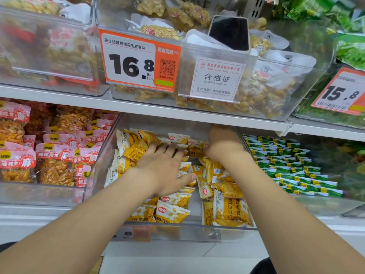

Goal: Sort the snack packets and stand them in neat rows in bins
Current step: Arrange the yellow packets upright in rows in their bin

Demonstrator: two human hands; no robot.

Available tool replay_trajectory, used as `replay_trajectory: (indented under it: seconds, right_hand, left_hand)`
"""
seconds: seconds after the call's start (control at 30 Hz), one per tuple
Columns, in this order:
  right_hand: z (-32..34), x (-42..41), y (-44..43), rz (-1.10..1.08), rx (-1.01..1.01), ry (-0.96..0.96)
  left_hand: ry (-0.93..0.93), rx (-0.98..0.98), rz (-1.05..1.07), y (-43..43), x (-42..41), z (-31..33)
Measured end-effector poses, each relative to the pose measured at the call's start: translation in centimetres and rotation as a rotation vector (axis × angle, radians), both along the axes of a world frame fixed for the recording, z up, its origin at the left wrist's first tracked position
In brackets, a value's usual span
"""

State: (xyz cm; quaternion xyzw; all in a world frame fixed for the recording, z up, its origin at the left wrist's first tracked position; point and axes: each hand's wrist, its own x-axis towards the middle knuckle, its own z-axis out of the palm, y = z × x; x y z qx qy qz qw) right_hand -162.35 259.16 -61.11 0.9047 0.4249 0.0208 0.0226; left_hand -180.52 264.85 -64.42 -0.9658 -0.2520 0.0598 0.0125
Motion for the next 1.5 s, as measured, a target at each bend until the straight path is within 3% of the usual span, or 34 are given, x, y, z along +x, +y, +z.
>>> replay_trajectory:
  seconds: [0.13,0.3,0.53,0.63,0.77,0.87,0.97,1.07,1.27,1.5]
  right_hand:
    - [1.1,-1.0,-2.1,0.019,0.064,-0.029]
    - [1.6,-1.5,-5.5,0.095,0.337,0.002]
    - [2.1,-3.5,-9.0,0.178,0.465,0.042]
    - [2.0,-5.7,-9.8,0.24,0.644,0.228]
    - [1.5,-7.0,-9.3,0.245,0.733,0.714]
    - [1.3,-5.6,-9.1,0.206,0.727,0.608]
    - [0.8,-4.2,-8.5,0.177,0.507,0.289]
    - [0.5,-4.3,-6.7,0.237,0.232,0.121]
    - [-1.4,-2.2,-2.7,0.268,-0.039,0.165]
    - [-2.1,-0.4,-1.1,0.309,-0.248,0.277]
  left_hand:
    - [-0.015,-0.008,-0.013,0.0,-0.2,0.2]
    - [-0.156,-0.056,-0.06,-0.1,-0.5,1.0]
    - [-0.471,-0.448,-0.088,-2.4,-1.4,2.2]
    - [-0.603,-0.571,-0.072,-3.2,-1.9,2.6]
    - [-0.676,-0.446,-0.086,-2.6,-3.2,3.2]
    - [-0.588,-0.22,0.02,-2.4,-4.8,3.8]
    - [-0.458,0.164,0.204,-2.4,-5.5,3.9]
    - [-0.348,0.326,0.274,-2.2,-5.1,3.0]
    - [-0.204,0.391,0.008,-2.4,-3.5,2.5]
    - [0.123,0.396,0.244,-2.1,-3.1,2.5]
